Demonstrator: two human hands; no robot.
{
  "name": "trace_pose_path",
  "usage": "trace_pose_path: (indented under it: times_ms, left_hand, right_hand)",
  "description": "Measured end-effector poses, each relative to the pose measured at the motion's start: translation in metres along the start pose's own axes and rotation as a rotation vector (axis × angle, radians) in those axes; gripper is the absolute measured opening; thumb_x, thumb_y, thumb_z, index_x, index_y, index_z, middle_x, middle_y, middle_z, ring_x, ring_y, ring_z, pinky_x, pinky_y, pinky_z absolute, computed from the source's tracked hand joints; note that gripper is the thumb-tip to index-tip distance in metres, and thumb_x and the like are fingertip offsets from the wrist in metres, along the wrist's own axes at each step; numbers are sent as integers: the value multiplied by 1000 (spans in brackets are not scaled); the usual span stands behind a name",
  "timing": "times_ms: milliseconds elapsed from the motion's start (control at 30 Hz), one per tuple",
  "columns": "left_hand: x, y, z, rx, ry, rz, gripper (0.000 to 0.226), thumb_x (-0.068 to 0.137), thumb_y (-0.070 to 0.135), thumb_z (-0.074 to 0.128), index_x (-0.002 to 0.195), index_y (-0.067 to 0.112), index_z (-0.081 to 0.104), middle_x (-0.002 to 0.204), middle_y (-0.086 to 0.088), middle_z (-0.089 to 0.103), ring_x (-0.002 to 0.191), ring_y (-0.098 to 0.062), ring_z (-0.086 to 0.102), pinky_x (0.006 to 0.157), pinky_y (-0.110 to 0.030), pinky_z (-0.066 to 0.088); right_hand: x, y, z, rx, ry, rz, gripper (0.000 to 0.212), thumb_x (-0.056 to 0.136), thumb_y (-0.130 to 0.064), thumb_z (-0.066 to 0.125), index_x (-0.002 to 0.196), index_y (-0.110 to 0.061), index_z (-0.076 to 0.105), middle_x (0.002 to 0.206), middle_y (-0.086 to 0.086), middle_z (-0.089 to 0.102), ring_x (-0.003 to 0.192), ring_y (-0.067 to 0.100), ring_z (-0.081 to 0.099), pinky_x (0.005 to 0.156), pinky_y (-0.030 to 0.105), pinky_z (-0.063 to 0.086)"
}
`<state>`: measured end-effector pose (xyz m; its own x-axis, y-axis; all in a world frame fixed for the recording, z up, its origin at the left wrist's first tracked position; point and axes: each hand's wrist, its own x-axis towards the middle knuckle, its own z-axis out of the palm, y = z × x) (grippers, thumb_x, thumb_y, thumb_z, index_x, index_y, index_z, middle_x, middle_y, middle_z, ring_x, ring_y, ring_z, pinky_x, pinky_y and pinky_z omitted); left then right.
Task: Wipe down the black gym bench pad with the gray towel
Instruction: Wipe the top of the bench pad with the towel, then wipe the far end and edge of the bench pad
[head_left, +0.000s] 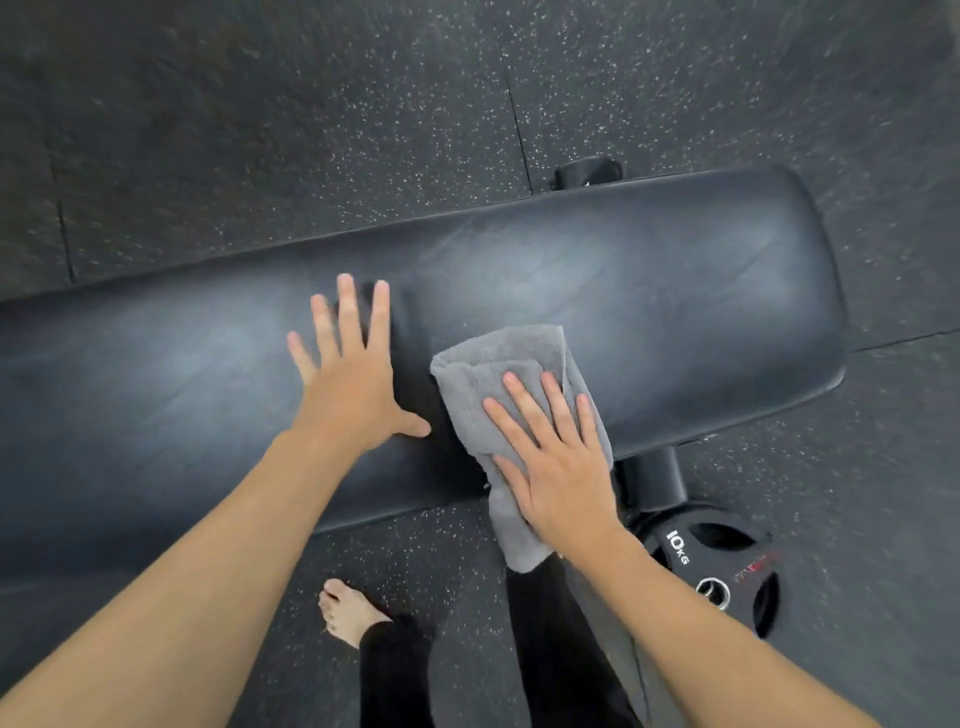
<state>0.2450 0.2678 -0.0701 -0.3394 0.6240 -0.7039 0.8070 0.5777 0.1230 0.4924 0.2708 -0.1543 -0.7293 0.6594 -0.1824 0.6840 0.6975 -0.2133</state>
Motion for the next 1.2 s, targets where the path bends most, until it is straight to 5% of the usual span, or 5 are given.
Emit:
trace_pose_path:
  times_ms: [100, 233, 467, 867, 1200]
  left_hand:
    - [29, 57, -21, -2, 72, 117, 159, 55, 54, 93, 155, 27, -28, 161, -3, -38, 151, -34, -27, 119, -65, -5]
    - [61, 111, -26, 26, -151, 176, 172, 42, 64, 93, 149, 28, -37, 153, -10, -50, 141, -44, -41, 113, -73, -13]
    - [72, 120, -7, 139, -155, 105, 181, 34, 74, 88, 137, 21, -51, 142, -23, -57, 133, -57, -44, 107, -79, -12]
    - [75, 134, -3, 163, -240, 19, 183, 29, 74, 88, 127, 26, -59, 132, -16, -67, 125, -52, -54, 108, -75, -13]
    - [74, 132, -11, 163, -261, -10, 185, 28, 74, 89, 130, 26, -58, 132, -15, -68, 126, -51, -53, 109, -74, -13]
  right_hand:
    - [0, 62, -17, -17, 34, 154, 57, 107, -49, 29, 161, -31, 28, 171, -2, 19, 159, 31, 12, 124, 57, 20]
    - [12, 137, -40, 21, 8, 303, 59, 107, -51, 23, 163, -31, 22, 173, -3, 11, 159, 29, 5, 125, 58, 16]
    - [26, 127, -46, 103, -29, 375, 62, 106, -53, 24, 164, -34, 14, 173, -4, 1, 159, 28, -10, 126, 62, 3]
    - [189, 150, -68, 20, -34, 81, 63, 101, -58, 20, 159, -37, 32, 169, -6, 27, 157, 32, 19, 124, 57, 12]
    - [132, 228, -77, 106, 69, 327, 57, 107, -51, 26, 162, -33, 24, 172, -4, 14, 159, 30, 4, 127, 55, 5]
